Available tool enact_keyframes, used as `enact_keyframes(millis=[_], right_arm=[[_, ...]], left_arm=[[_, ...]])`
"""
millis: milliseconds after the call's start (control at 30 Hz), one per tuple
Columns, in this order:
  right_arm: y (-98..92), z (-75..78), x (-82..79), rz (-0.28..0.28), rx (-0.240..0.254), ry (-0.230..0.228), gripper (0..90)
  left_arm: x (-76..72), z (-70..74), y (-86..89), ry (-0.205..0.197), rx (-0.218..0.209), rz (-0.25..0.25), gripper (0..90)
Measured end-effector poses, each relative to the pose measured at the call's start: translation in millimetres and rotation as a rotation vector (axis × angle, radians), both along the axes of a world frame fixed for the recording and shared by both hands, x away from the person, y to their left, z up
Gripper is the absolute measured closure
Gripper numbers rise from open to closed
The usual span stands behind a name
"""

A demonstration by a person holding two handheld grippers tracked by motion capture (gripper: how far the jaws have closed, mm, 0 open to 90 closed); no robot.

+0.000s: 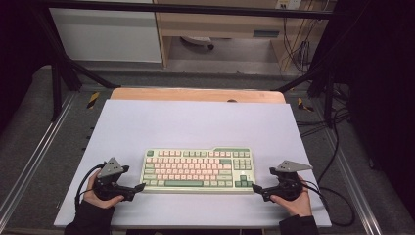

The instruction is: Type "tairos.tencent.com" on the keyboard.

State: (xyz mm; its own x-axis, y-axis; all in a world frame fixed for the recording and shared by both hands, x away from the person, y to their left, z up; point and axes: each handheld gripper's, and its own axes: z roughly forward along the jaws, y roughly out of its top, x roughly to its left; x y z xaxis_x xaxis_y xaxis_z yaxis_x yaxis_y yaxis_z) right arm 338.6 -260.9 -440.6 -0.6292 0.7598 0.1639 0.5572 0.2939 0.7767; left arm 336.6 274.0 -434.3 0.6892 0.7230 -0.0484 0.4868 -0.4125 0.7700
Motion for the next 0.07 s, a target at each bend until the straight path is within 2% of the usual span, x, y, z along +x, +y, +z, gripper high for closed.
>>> enact_keyframes(millis=[67], right_arm=[[0.1,-0.2,-0.1,0.002,-0.003,0.003,0.5]], left_arm=[[0.0,0.1,0.3,0.0,-0.002,-0.002,8.9]])
